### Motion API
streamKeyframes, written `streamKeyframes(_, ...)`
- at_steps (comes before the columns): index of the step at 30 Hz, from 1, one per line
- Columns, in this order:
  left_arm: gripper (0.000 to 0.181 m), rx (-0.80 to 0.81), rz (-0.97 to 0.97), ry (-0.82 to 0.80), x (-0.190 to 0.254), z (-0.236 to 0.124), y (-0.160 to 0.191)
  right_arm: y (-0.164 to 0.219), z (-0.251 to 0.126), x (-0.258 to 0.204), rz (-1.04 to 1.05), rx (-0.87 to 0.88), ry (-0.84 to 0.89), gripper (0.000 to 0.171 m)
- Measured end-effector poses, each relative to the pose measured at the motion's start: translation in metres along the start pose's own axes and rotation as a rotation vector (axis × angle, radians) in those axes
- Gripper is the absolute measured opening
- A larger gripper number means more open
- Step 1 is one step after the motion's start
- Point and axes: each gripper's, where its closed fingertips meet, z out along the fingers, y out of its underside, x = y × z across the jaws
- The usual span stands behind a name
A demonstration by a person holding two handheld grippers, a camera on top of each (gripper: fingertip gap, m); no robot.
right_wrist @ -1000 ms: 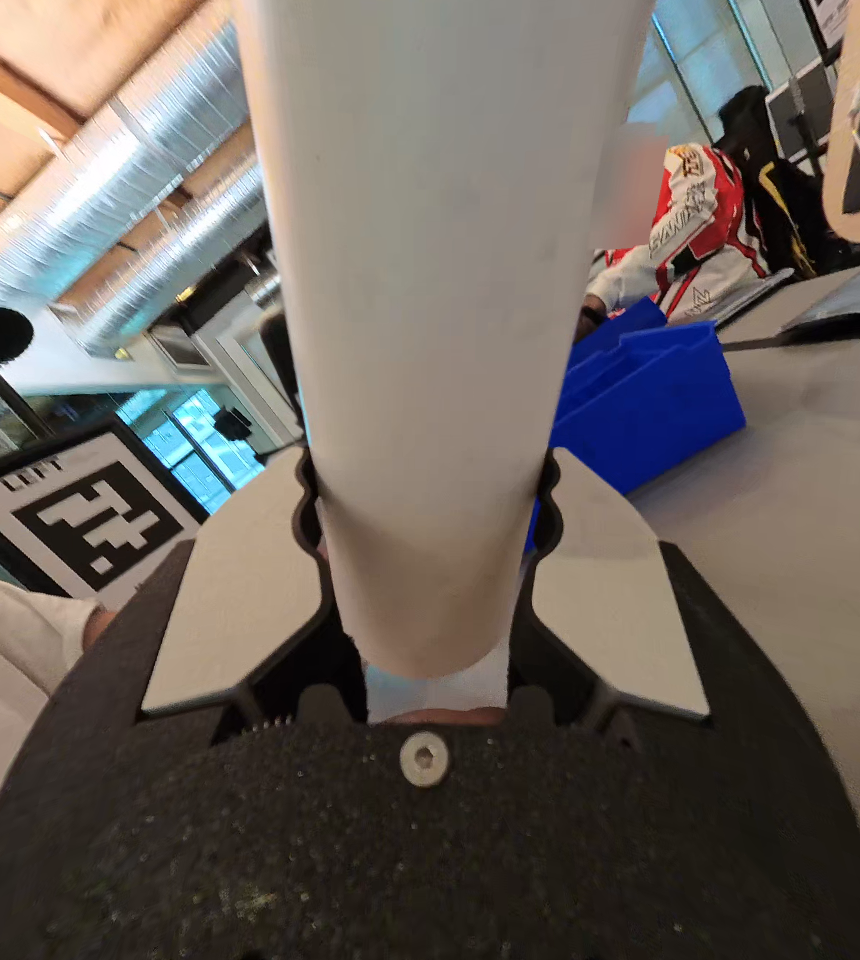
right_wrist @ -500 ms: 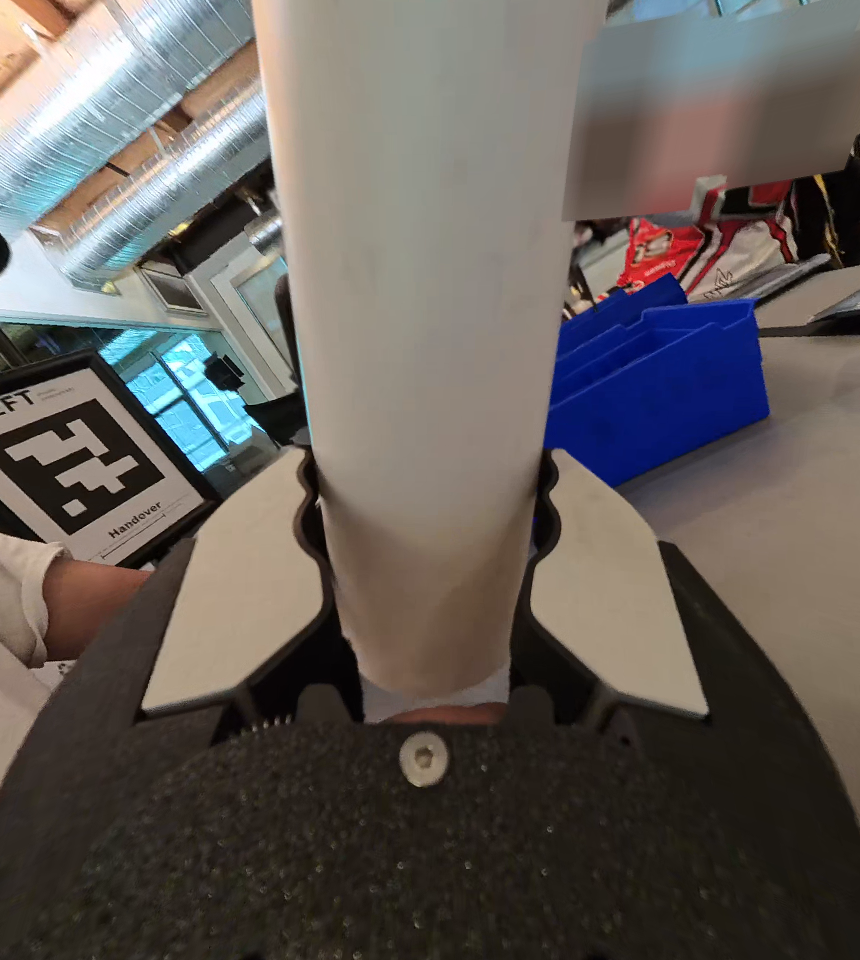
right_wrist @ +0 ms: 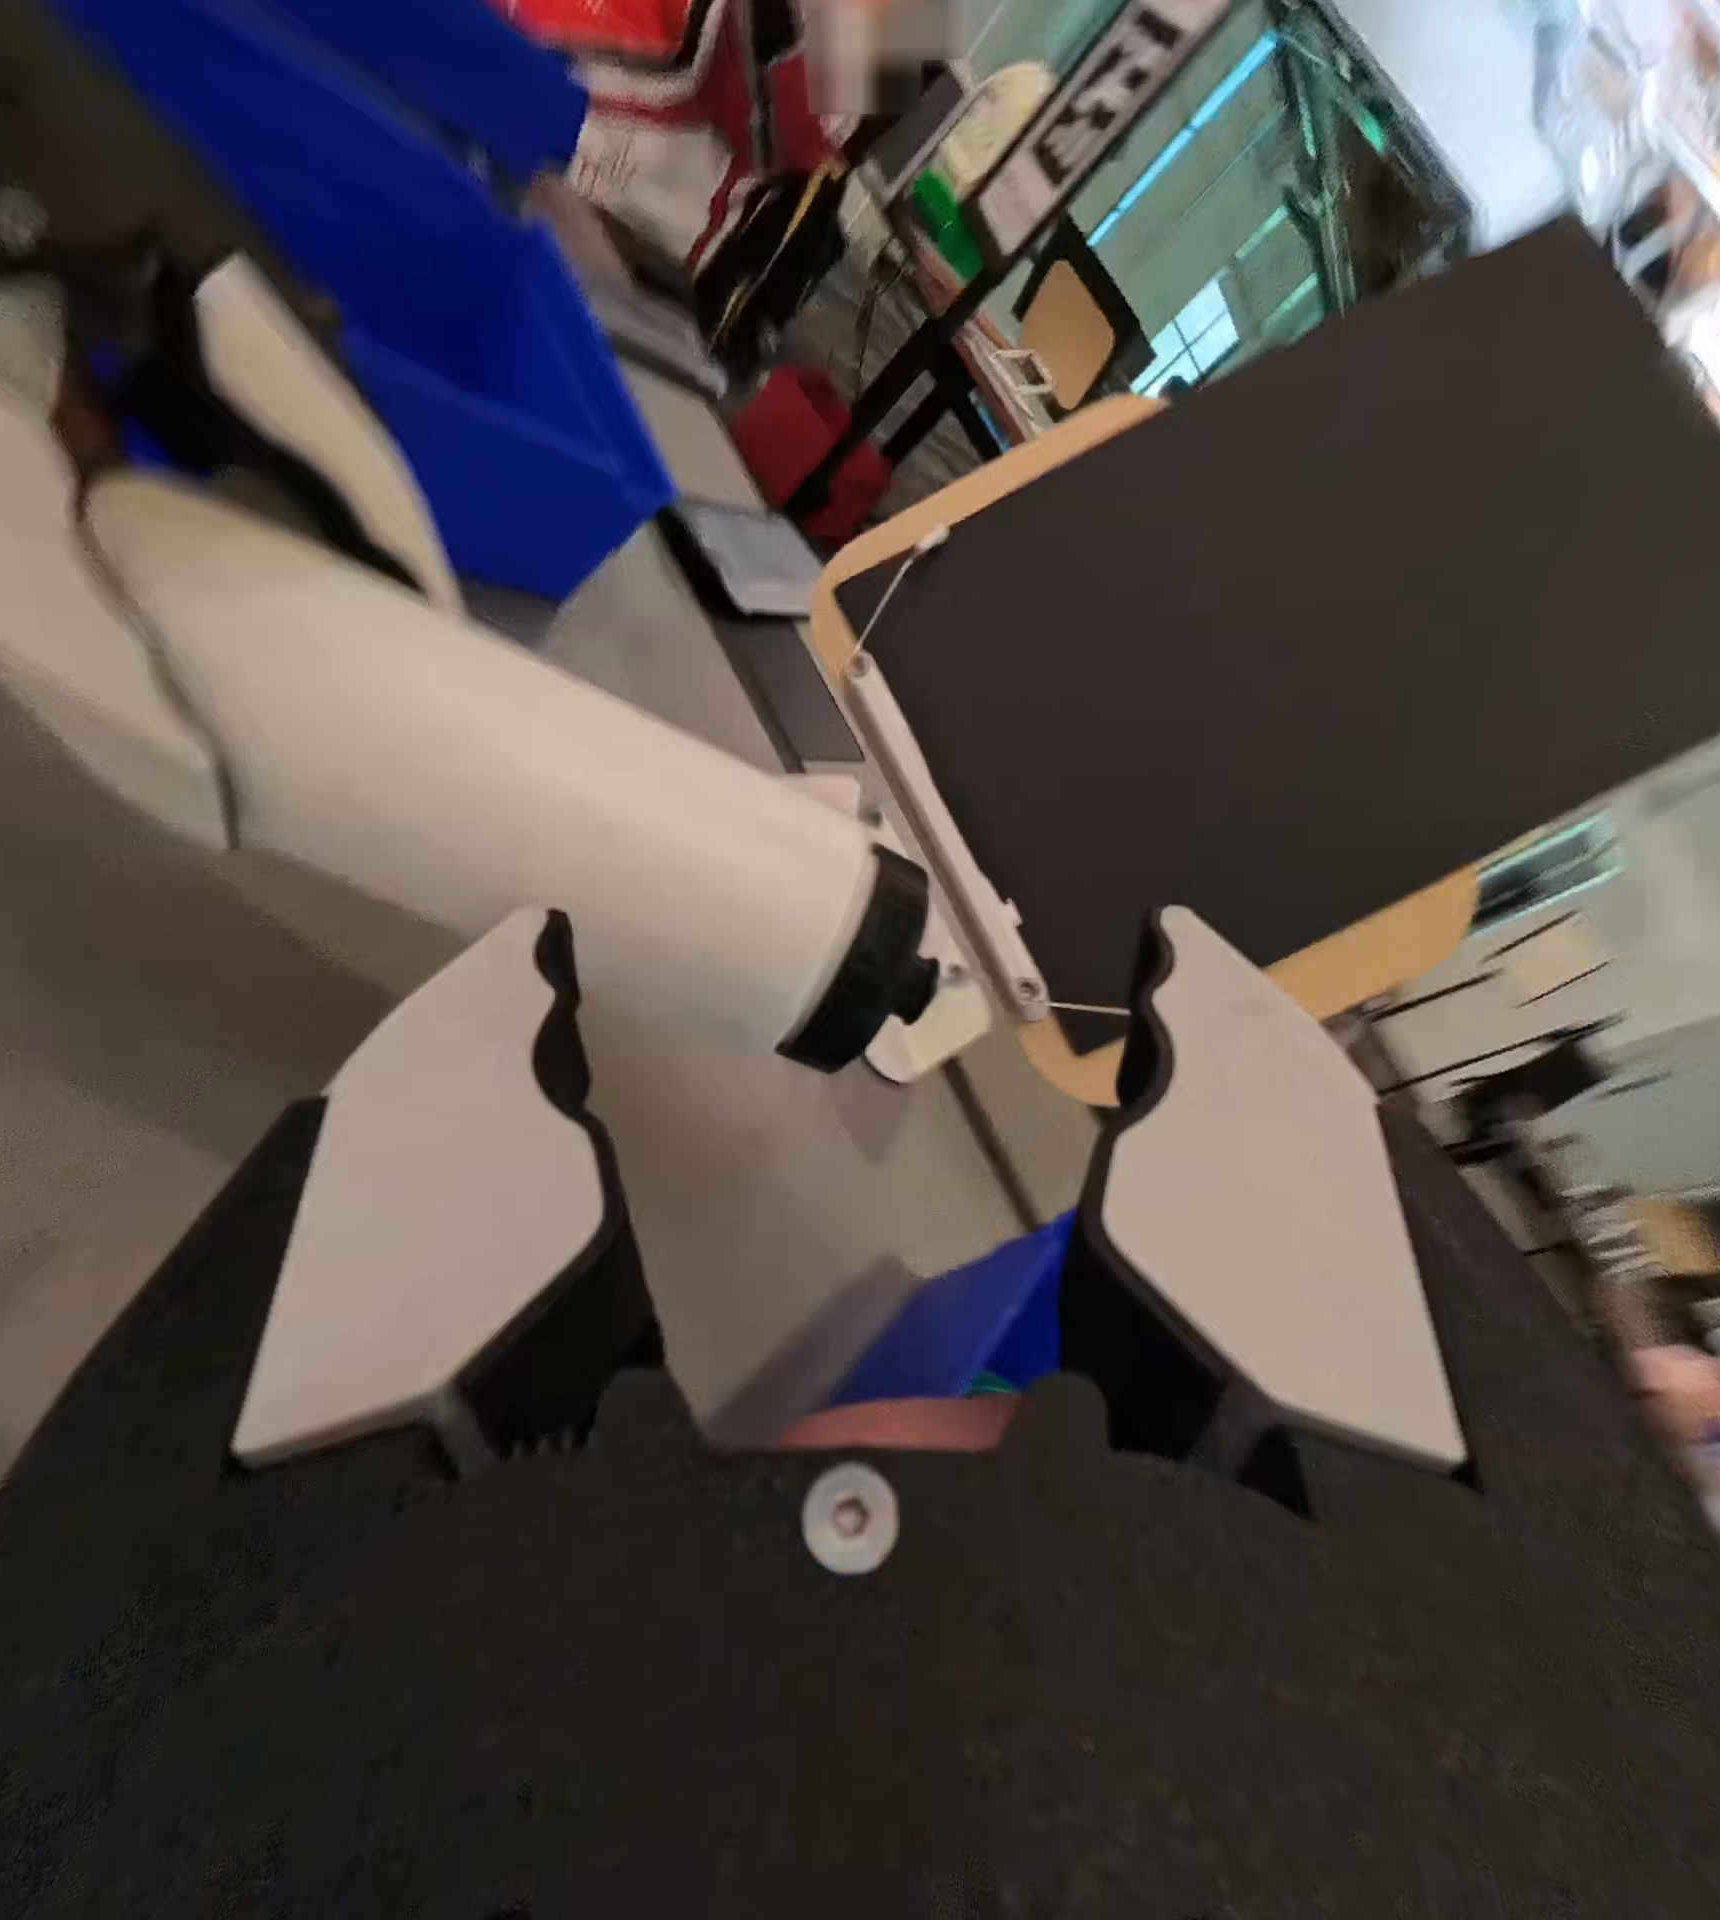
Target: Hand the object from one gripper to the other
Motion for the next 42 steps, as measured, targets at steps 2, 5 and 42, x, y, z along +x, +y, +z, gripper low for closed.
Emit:
streamKeyframes(2,0.082,-0.008,-0.003,-0.003,0.001,0.002,0.002,0.000,0.003,-0.030,-0.272,-0.082,-0.006,0.102)
streamKeyframes(5,0.082,-0.017,-0.002,-0.002,0.002,0.003,0.001,0.016,0.016,-0.071,-0.583,-0.150,0.008,0.099)
streamKeyframes(42,0.067,0.141,-0.391,-0.211,0.043,-0.095,0.073,0.276,-0.043,0.138,0.872,-1.090,-0.213,0.083)
